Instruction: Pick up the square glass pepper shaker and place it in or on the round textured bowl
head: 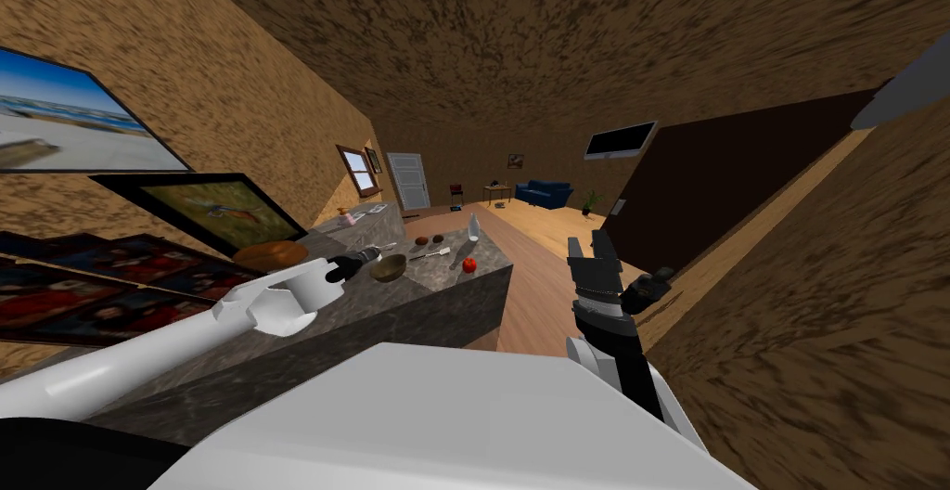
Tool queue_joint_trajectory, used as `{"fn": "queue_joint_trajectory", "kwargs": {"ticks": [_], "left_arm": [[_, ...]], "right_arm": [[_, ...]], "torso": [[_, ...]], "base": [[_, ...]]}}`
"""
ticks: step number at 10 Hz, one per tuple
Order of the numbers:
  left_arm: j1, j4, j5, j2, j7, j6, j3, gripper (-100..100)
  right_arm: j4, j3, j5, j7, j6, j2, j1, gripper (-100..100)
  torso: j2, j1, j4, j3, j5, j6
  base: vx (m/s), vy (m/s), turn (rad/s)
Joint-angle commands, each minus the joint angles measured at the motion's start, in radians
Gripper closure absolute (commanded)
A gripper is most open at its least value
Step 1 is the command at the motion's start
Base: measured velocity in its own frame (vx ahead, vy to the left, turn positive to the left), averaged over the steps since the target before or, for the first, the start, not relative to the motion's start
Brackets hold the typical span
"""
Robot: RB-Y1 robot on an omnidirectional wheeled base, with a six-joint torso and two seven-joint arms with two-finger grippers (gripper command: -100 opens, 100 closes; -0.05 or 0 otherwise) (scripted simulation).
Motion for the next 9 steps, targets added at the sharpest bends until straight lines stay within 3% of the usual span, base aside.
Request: {"fn": "queue_joint_trajectory", "kwargs": {"ticks": [1,4,5,6,9], "left_arm": [[0.009,-0.033,0.025,0.021,0.028,0.009,-0.012,100],[0.025,-0.091,0.067,0.057,0.072,0.022,-0.035,100],[0.013,-0.075,0.055,0.045,0.060,0.019,-0.036,100],[0.013,-0.076,0.057,0.046,0.062,0.019,-0.039,-100],[0.013,-0.076,0.057,0.046,0.062,0.019,-0.038,-100]], "right_arm": [[0.000,0.000,0.000,0.000,0.000,0.000,0.000,0],[0.000,0.000,0.000,0.000,0.000,0.000,0.000,0],[0.000,0.000,0.000,0.000,0.000,0.000,0.000,0],[0.000,0.000,0.000,0.000,0.000,0.000,0.000,0],[0.000,0.000,0.000,0.000,0.000,0.000,0.000,0]], "torso": [[0.000,0.000,0.000,0.000,0.000,0.000],[0.000,0.001,0.000,0.000,0.000,0.000],[0.003,0.000,0.000,0.001,0.000,-0.001],[0.005,-0.001,0.001,0.003,-0.001,-0.002],[0.007,-0.001,0.001,0.004,-0.001,-0.002]], "base": [[0.109,0.032,0.000],[0.073,0.027,0.005],[0.000,-0.006,0.009],[0.000,0.000,0.000],[0.000,0.000,0.000]]}}
